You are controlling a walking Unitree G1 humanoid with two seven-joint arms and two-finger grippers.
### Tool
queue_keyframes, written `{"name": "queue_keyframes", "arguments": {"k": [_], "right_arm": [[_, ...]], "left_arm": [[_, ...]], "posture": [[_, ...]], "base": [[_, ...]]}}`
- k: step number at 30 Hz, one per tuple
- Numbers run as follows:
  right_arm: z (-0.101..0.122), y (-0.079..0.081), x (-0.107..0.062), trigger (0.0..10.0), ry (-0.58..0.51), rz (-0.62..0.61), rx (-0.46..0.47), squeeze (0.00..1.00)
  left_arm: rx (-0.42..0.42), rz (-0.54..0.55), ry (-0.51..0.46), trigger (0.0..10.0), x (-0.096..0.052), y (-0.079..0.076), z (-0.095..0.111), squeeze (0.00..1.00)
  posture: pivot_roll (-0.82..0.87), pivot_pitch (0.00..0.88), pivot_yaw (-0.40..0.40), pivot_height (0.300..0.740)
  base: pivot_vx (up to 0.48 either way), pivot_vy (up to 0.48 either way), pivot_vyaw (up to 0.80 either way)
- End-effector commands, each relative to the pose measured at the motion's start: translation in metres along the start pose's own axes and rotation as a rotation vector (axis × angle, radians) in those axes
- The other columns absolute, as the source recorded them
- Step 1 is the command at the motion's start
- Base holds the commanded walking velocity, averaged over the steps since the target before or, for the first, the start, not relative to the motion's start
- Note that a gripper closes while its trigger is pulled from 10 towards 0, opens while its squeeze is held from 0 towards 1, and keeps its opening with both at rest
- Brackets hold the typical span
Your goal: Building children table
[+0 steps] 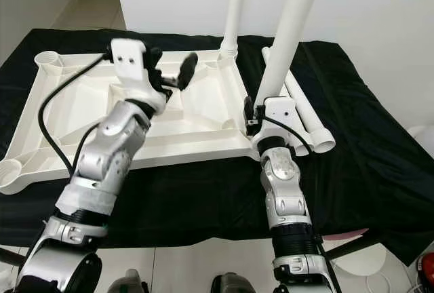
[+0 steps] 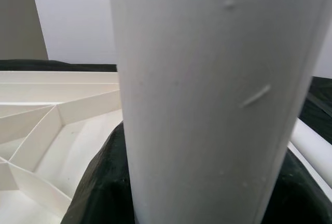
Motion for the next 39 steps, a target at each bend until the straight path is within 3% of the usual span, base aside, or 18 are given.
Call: {"name": "queue_keyframes", "arguments": {"k": [1, 4, 6, 9, 11, 16, 26, 39], "right_arm": [[0.007, 0.0, -0.001, 10.0, -0.03, 0.008, 0.005, 0.0], [0.007, -0.001, -0.001, 10.0, -0.028, 0.007, 0.003, 0.0], [0.007, -0.006, -0.001, 10.0, -0.026, 0.003, -0.007, 0.0], [0.007, -0.008, -0.001, 10.0, -0.026, 0.0, -0.01, 0.0], [0.003, -0.015, -0.003, 10.0, -0.012, -0.011, -0.023, 0.0], [-0.003, -0.022, -0.007, 10.0, 0.007, -0.023, -0.031, 0.0], [-0.025, -0.03, -0.019, 10.0, 0.071, -0.042, -0.01, 0.0], [-0.043, -0.032, -0.019, 10.0, 0.137, 0.01, -0.052, 0.0]], "left_arm": [[0.076, -0.151, -0.025, 10.0, -0.004, -0.019, -0.002, 0.0], [0.104, -0.175, -0.021, 10.0, -0.007, -0.023, -0.006, 0.0], [0.164, -0.239, -0.01, 10.0, -0.014, -0.034, -0.015, 0.0], [0.174, -0.267, -0.005, 10.0, -0.017, -0.038, -0.018, 0.0], [0.185, -0.384, 0.008, 10.0, -0.028, -0.055, -0.026, 0.0], [0.183, -0.481, 0.032, 10.0, -0.04, -0.068, -0.035, 0.0], [0.179, -0.547, 0.047, 10.0, -0.047, -0.075, -0.041, 0.0], [0.189, -0.573, 0.034, 10.0, -0.047, -0.076, -0.039, 0.0]], "posture": [[0.04, 0.0, -0.019, 0.74], [0.04, 0.0, -0.019, 0.74], [0.04, 0.0, -0.019, 0.74], [0.04, 0.0, -0.021, 0.74], [0.04, 0.0, -0.022, 0.74], [0.04, 0.001, -0.021, 0.74], [0.03, 0.007, -0.016, 0.74], [0.04, 0.006, -0.014, 0.74]], "base": [[0.0, 0.0, 0.0], [0.0, 0.0, 0.0], [0.0, 0.0, 0.0], [0.0, 0.0, 0.0], [0.0, 0.0, 0.0], [0.0, 0.0, 0.0], [0.0, 0.0, 0.0], [0.0, 0.0, 0.0]]}}
Point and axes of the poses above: a point about 5 cm out from each wrist's last joint towards the gripper, its own x axis pointing out of the wrist towards the gripper, its own z axis along the axis of the wrist's last joint, y = z × x, the point moved 5 cm from there along x, pointing out of the wrist towards the gripper, and after that the axes turned 14 degrees about x, right-handed, at the moved point
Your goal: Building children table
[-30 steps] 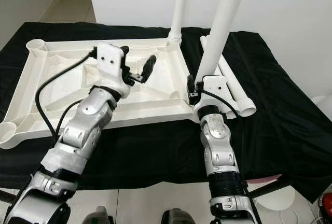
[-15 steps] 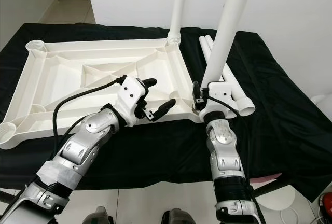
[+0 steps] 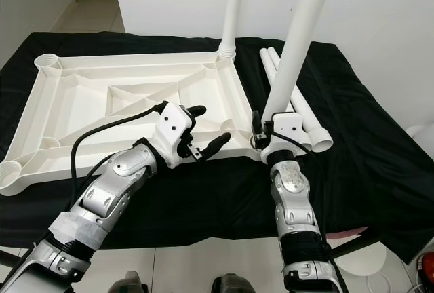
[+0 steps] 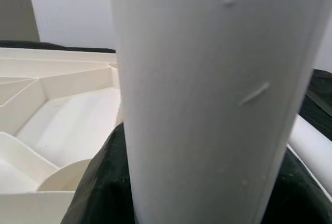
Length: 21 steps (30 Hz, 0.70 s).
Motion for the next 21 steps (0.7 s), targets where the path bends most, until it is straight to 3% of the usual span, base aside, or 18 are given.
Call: {"name": "queue_keyframes", "arguments": {"k": [1, 9, 16, 20, 21], "right_arm": [[-0.024, -0.008, -0.006, 10.0, 0.099, -0.011, -0.018, 0.0], [-0.031, -0.007, -0.006, 10.0, 0.146, 0.074, -0.091, 0.0], [-0.041, 0.006, -0.019, 10.0, 0.21, 0.238, -0.142, 0.0], [-0.044, 0.005, -0.02, 10.0, 0.223, 0.241, -0.124, 0.0], [-0.046, 0.003, -0.021, 10.0, 0.24, 0.23, -0.077, 0.0]], "left_arm": [[0.014, -0.073, -0.028, 10.0, 0.0, -0.007, 0.005, 0.0], [0.022, -0.068, -0.033, 10.0, -0.001, -0.005, 0.007, 0.0], [0.029, -0.057, -0.04, 10.0, -0.001, -0.002, 0.01, 0.0], [0.031, -0.057, -0.041, 10.0, -0.001, -0.001, 0.011, 0.0], [0.032, -0.058, -0.043, 10.0, -0.001, -0.001, 0.012, 0.0]], "posture": [[0.04, 0.006, -0.016, 0.74], [0.05, 0.006, -0.018, 0.74], [0.05, 0.007, -0.017, 0.74], [0.05, 0.007, -0.015, 0.74], [0.05, 0.008, -0.013, 0.74]], "base": [[0.0, 0.0, 0.0], [0.0, 0.0, 0.0], [0.0, 0.0, 0.0], [0.0, 0.0, 0.0], [0.0, 0.0, 0.0]]}}
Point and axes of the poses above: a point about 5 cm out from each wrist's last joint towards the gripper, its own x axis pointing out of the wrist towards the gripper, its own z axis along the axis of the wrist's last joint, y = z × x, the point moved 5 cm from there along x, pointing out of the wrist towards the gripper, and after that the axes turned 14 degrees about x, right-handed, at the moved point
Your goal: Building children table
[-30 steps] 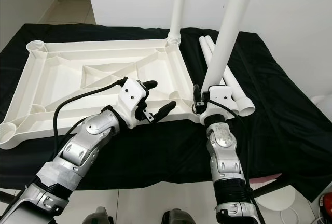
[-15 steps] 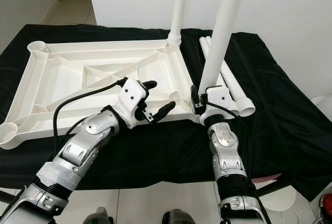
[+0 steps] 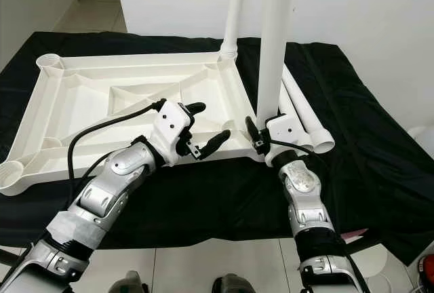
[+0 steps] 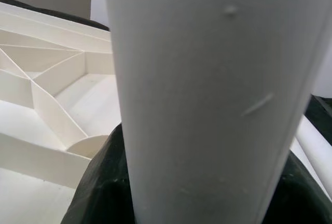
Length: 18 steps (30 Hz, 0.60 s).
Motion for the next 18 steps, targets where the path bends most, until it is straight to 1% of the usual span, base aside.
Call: {"name": "queue_keyframes", "arguments": {"k": [1, 2, 4, 6, 7, 11, 18], "right_arm": [[-0.041, 0.003, -0.013, 10.0, 0.161, 0.0, 0.103, 0.0], [-0.041, 0.003, -0.013, 10.0, 0.161, 0.0, 0.103, 0.0], [-0.05, -0.002, -0.013, 10.0, 0.201, -0.037, 0.141, 0.0], [-0.052, -0.003, -0.013, 10.0, 0.211, -0.043, 0.142, 0.0], [-0.054, -0.003, -0.012, 10.0, 0.224, -0.049, 0.165, 0.0], [-0.053, -0.001, -0.01, 10.0, 0.226, -0.043, 0.19, 0.0], [-0.055, -0.001, -0.01, 10.0, 0.234, -0.045, 0.203, 0.0]], "left_arm": [[0.018, -0.065, -0.023, 10.0, 0.0, -0.003, 0.005, 0.0], [0.018, -0.065, -0.023, 10.0, 0.0, -0.003, 0.005, 0.0], [0.022, -0.066, -0.025, 10.0, 0.0, -0.003, 0.006, 0.0], [0.023, -0.067, -0.026, 10.0, 0.0, -0.003, 0.006, 0.0], [0.025, -0.068, -0.029, 10.0, 0.0, -0.002, 0.007, 0.0], [0.028, -0.069, -0.032, 10.0, 0.0, -0.002, 0.009, 0.0], [0.03, -0.069, -0.037, 10.0, 0.001, -0.002, 0.011, 0.0]], "posture": [[0.05, 0.008, -0.013, 0.74], [0.05, 0.008, -0.013, 0.74], [0.05, 0.009, -0.009, 0.74], [0.05, 0.009, -0.009, 0.74], [0.05, 0.009, -0.007, 0.74], [0.04, 0.009, -0.006, 0.74], [0.05, 0.006, -0.007, 0.74]], "base": [[0.0, 0.0, 0.0], [0.0, 0.0, 0.0], [0.0, 0.0, 0.0], [0.0, 0.0, 0.0], [0.0, 0.0, 0.0], [0.0, 0.0, 0.0], [0.0, 0.0, 0.0]]}}
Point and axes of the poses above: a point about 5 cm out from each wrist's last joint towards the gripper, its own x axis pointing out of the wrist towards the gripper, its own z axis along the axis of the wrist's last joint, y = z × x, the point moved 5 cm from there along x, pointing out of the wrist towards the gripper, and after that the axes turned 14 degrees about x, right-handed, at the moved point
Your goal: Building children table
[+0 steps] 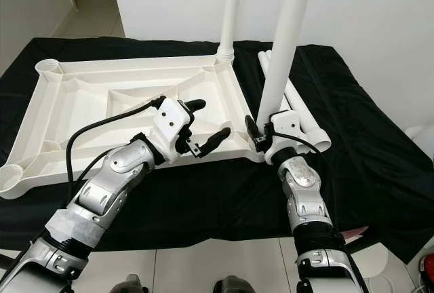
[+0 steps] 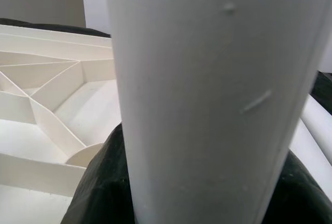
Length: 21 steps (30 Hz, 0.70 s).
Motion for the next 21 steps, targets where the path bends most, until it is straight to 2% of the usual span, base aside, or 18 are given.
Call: {"name": "queue_keyframes", "arguments": {"k": [1, 11, 21], "right_arm": [[-0.048, -0.003, -0.014, 10.0, 0.185, -0.034, 0.079, 0.0], [-0.054, -0.006, -0.015, 10.0, 0.195, -0.079, 0.18, 0.0], [-0.065, -0.008, -0.021, 10.0, 0.213, -0.124, 0.244, 0.0]], "left_arm": [[0.015, -0.069, -0.028, 10.0, 0.0, -0.005, 0.007, 0.0], [0.019, -0.069, -0.036, 10.0, 0.001, -0.004, 0.009, 0.0], [0.022, -0.075, -0.038, 10.0, 0.0, -0.005, 0.01, 0.0]], "posture": [[0.05, 0.006, -0.007, 0.74], [0.05, 0.0, -0.009, 0.74], [0.05, 0.0, -0.007, 0.74]], "base": [[0.0, 0.0, 0.0], [0.0, 0.0, 0.0], [0.0, 0.0, 0.0]]}}
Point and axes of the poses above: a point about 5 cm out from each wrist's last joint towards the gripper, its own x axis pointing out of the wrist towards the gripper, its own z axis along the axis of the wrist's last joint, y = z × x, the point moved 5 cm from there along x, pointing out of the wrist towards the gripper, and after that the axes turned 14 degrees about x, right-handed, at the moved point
